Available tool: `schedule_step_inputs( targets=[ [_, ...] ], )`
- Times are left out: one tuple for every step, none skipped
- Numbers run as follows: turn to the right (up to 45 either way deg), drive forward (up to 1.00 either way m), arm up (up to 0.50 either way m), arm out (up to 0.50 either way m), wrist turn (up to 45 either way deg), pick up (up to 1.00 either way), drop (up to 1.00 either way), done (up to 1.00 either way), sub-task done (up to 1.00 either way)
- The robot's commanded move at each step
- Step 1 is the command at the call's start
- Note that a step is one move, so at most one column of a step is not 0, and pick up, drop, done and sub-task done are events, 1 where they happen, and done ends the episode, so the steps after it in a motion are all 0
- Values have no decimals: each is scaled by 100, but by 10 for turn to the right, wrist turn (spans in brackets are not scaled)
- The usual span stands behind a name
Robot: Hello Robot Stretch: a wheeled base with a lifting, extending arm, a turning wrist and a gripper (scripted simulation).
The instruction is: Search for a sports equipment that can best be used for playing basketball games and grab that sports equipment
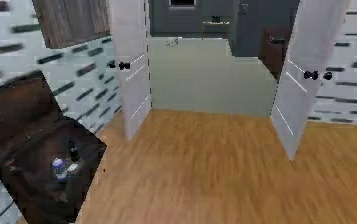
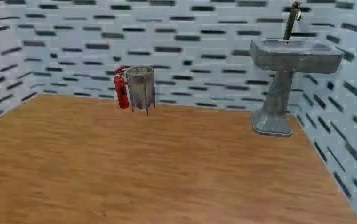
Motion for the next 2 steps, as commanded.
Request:
schedule_step_inputs(
  targets=[
    [0,100,0,0,0,0,0,0,0],
    [0,100,0,0,0,0,0,0,0]
  ],
)
